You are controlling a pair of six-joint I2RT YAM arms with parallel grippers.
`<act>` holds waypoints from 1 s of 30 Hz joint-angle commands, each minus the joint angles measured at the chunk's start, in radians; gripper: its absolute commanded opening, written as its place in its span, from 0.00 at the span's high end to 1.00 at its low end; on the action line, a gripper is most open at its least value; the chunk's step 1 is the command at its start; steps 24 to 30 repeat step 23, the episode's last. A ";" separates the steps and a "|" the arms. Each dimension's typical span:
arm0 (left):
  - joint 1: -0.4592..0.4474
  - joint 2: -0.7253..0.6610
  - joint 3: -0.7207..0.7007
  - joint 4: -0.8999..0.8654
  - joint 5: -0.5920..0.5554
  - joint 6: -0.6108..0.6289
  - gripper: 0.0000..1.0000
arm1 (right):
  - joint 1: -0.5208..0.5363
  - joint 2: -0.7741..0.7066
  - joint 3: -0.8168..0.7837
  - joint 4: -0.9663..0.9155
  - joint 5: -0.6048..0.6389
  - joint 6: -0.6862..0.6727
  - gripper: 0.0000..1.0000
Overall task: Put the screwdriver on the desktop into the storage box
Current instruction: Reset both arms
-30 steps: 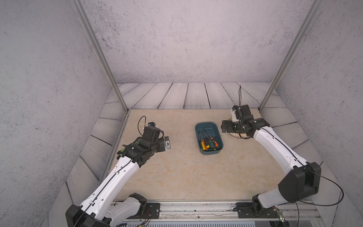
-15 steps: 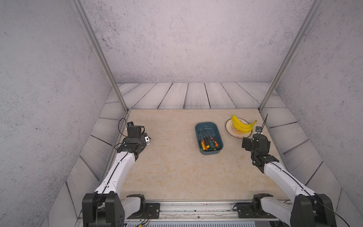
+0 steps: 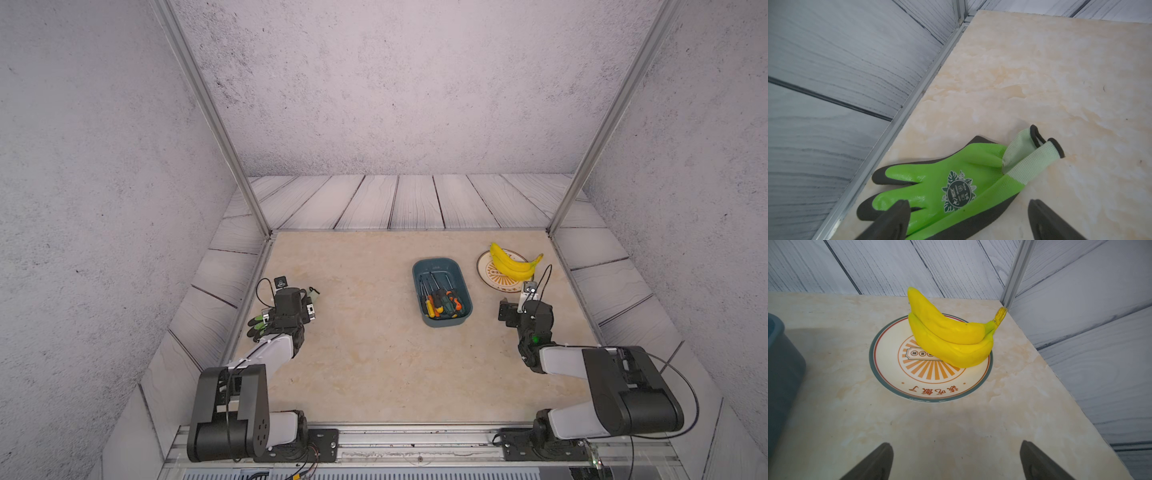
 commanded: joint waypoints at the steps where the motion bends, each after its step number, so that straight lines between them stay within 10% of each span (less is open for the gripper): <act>1: 0.007 0.008 -0.032 0.231 0.060 0.031 0.07 | 0.002 0.064 -0.029 0.238 -0.032 -0.023 0.00; 10: -0.010 0.213 -0.108 0.621 0.166 0.094 0.09 | -0.013 0.068 0.145 -0.091 -0.012 0.020 0.01; 30: -0.033 0.192 -0.047 0.461 0.142 0.113 0.01 | -0.021 0.062 0.144 -0.104 -0.010 0.028 0.00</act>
